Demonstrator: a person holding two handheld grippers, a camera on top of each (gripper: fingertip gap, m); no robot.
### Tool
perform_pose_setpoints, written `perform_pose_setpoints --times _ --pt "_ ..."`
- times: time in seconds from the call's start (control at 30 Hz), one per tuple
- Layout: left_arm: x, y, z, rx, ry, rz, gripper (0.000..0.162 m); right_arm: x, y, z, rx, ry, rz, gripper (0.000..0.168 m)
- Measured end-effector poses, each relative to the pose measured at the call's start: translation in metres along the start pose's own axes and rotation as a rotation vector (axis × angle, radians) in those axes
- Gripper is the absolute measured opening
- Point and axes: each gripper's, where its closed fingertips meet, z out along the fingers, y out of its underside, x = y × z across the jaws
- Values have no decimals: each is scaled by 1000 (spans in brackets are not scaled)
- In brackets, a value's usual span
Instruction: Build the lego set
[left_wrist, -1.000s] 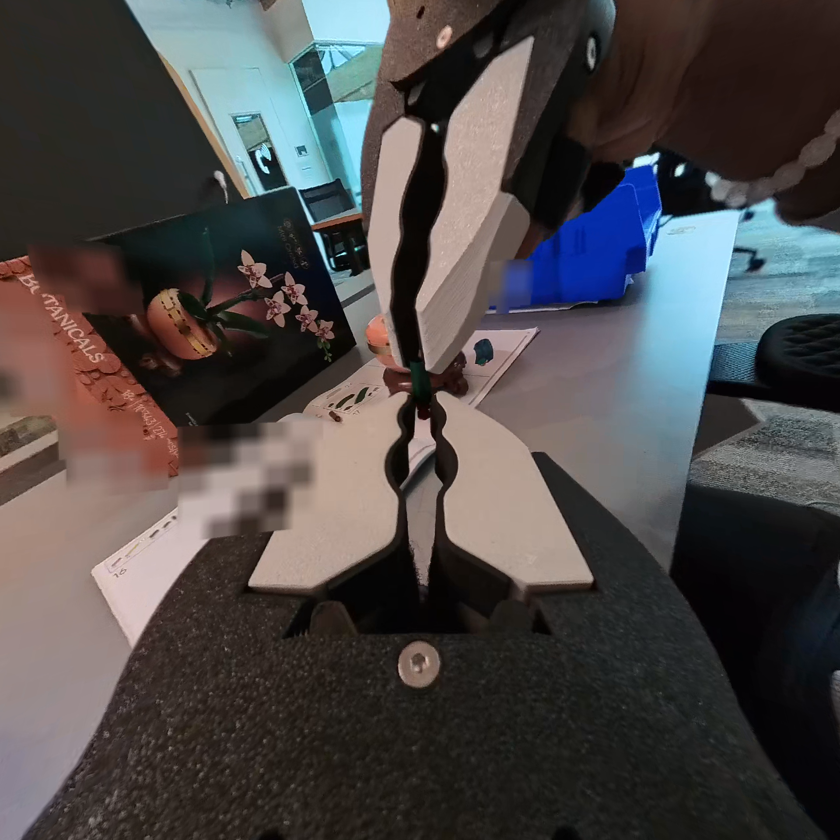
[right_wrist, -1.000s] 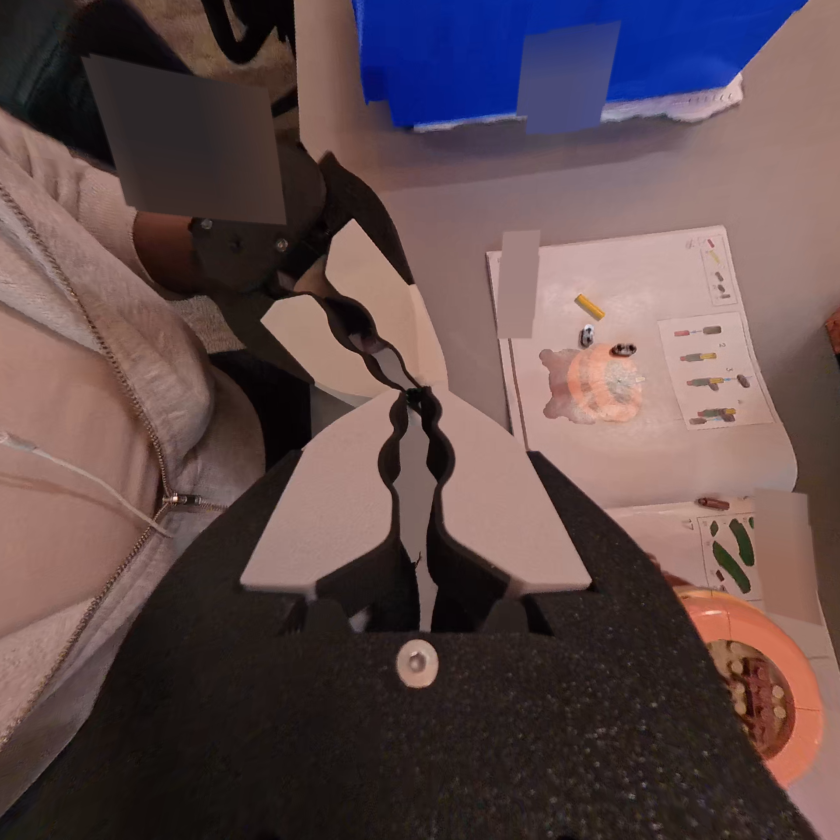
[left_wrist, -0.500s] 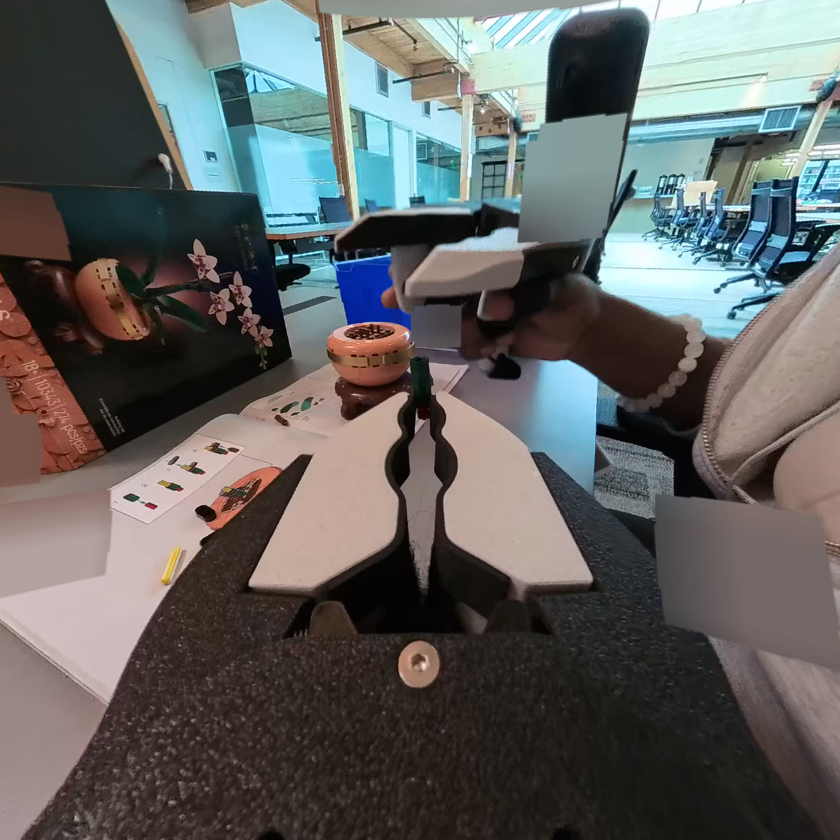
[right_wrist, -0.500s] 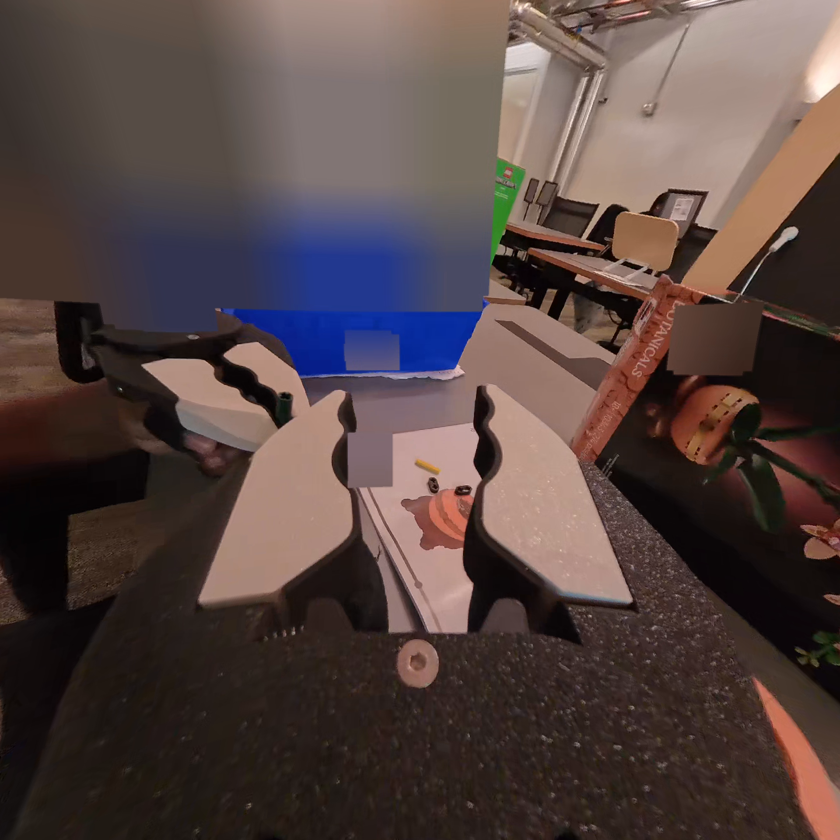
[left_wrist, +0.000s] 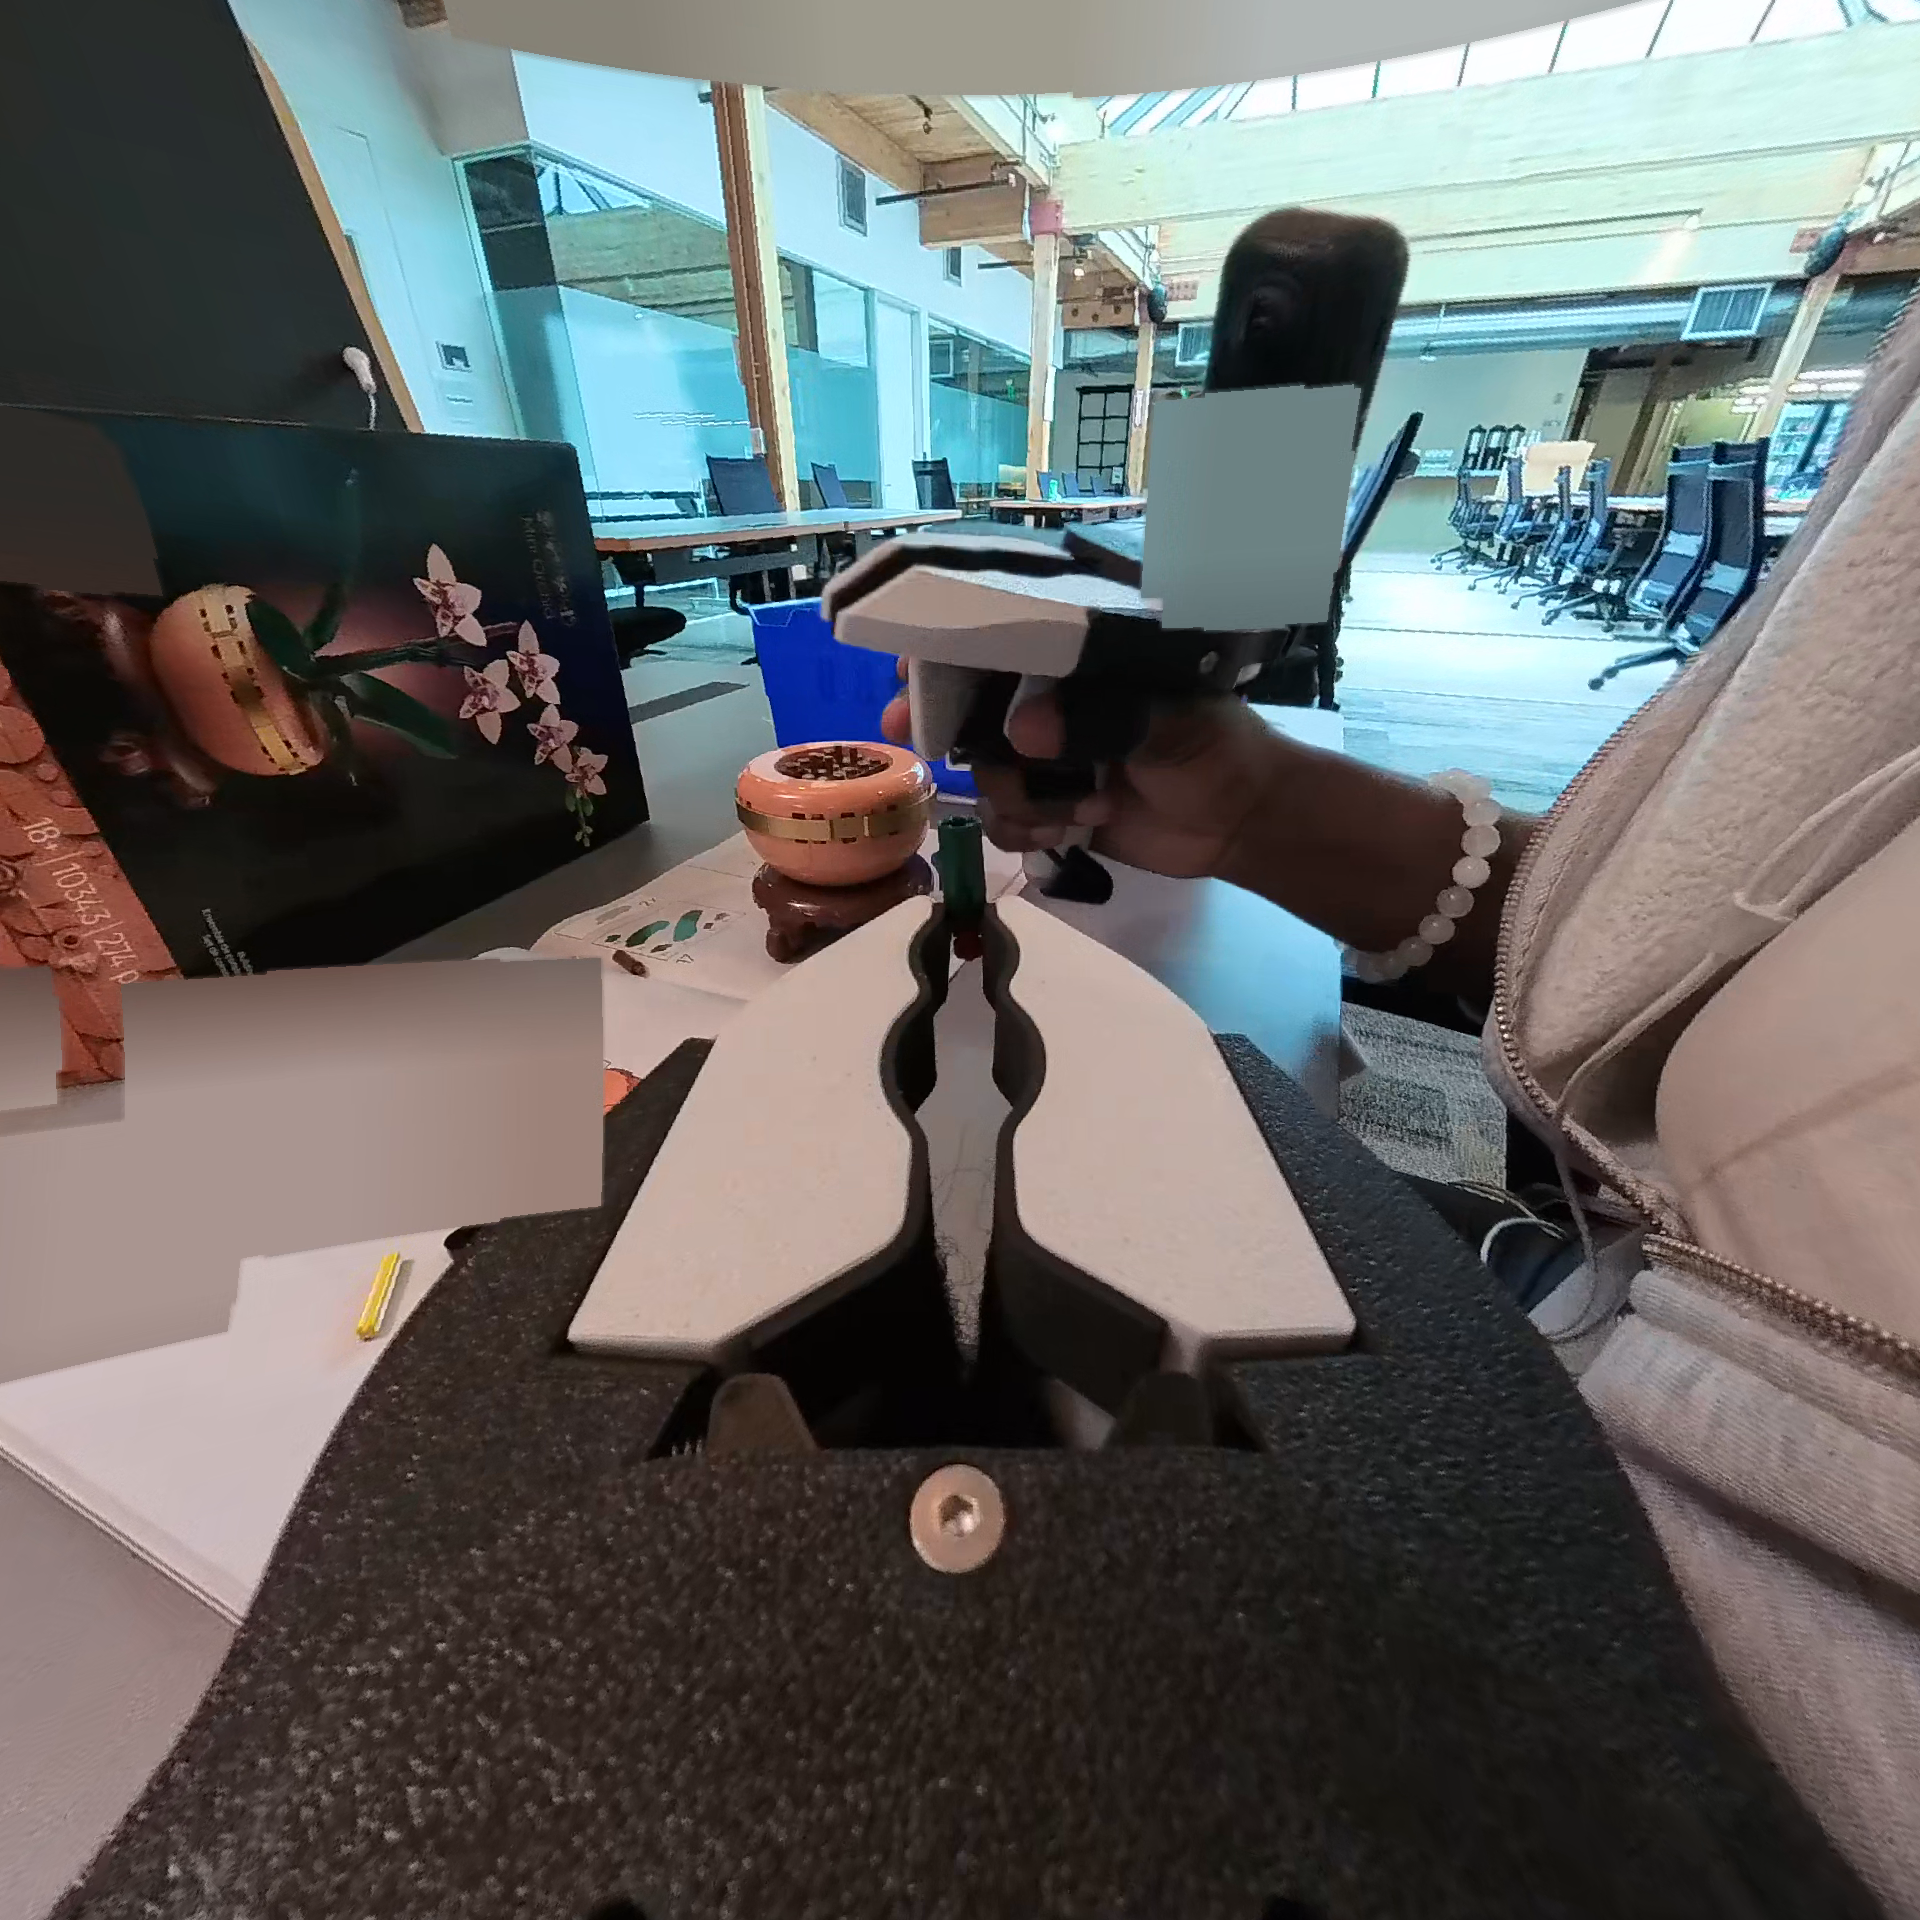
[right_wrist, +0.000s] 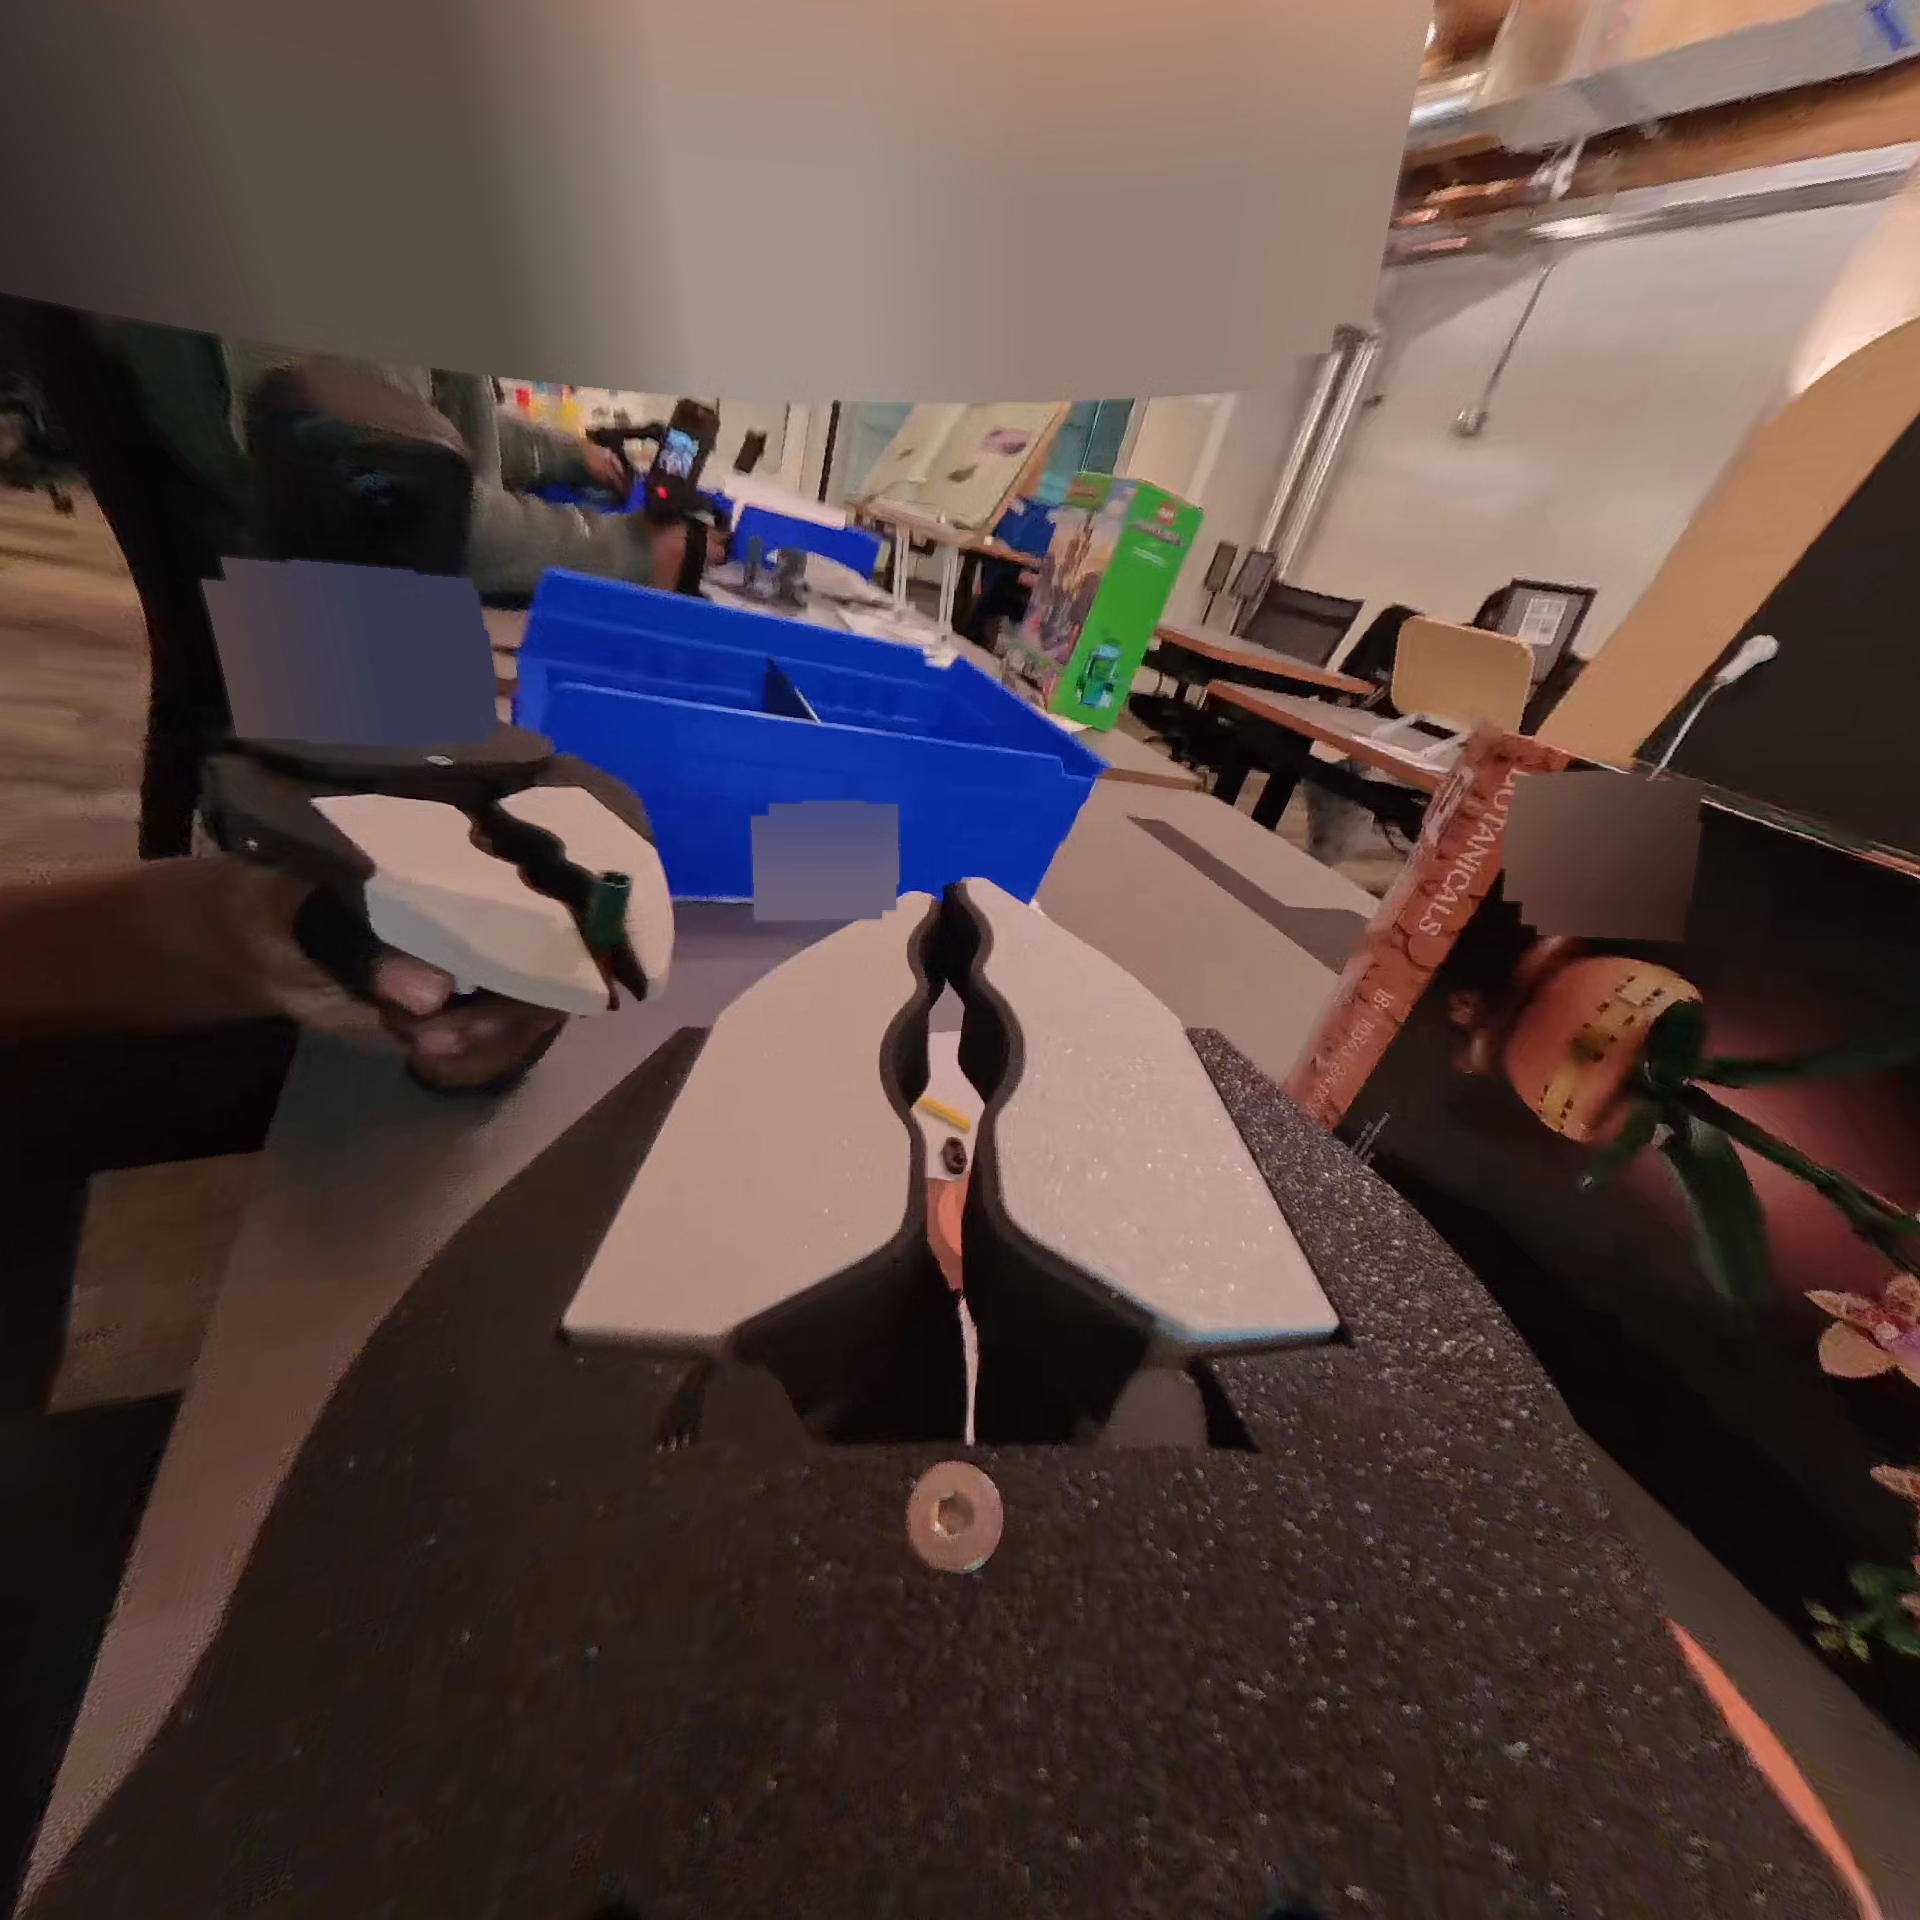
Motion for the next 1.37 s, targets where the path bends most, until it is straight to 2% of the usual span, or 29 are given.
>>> perform_pose_setpoints --times 0.07,0.1,0.23,0.3,0.37,0.43,0.5,0.57,0.67,0.77,0.93,0.97,1.07,1.1,1.17,1.23,1.3,1.37 --pt "0 0 0 -3 0 4 5 -2 -1 12 -48 -54 -63 6" --pt "1 1 0 -5 0 6 5 -2 -1 20 -95 -92 -84 21" --pt "2 1 1 -5 3 14 5 -2 12 52 -467 -382 -259 28" --pt "2 0 1 -4 3 16 5 -1 20 70 -604 -520 -337 28" --pt "2 0 1 -2 5 18 5 -4 29 92 -636 -638 -408 32" --pt "3 1 0 0 3 25 5 -10 53 103 -739 -768 -435 25" --pt "4 1 1 -2 2 35 5 -10 87 102 -913 -863 -481 18" --pt "4 0 0 0 2 40 5 -7 116 99 -1063 -913 -510 14" --pt "4 0 -1 6 3 37 5 -11 138 102 -1156 -939 -495 20" --pt "3 0 -1 4 0 36 5 -7 143 109 -1179 -919 -541 23" --pt "4 1 0 -8 0 42 5 -3 155 104 -1263 -942 -599 12" --pt "4 1 0 -8 0 41 5 -5 155 106 -1255 -952 -581 4" --pt "3 1 -1 -4 -1 35 5 -5 154 105 -1230 -940 -526 3" --pt "2 1 -1 -1 -2 32 5 -6 147 108 -1163 -908 -486 3" --pt "0 -1 -3 12 -4 24 5 -14 113 116 -923 -823 -309 3" --pt "1 -4 -4 29 -2 15 5 -19 55 115 -589 -715 -83 3" --pt "1 -5 -4 42 -2 5 4 -18 -11 97 -218 -620 155 3" --pt "0 -7 -4 57 -3 -8 4 -19 -57 62 84 -597 398 2"
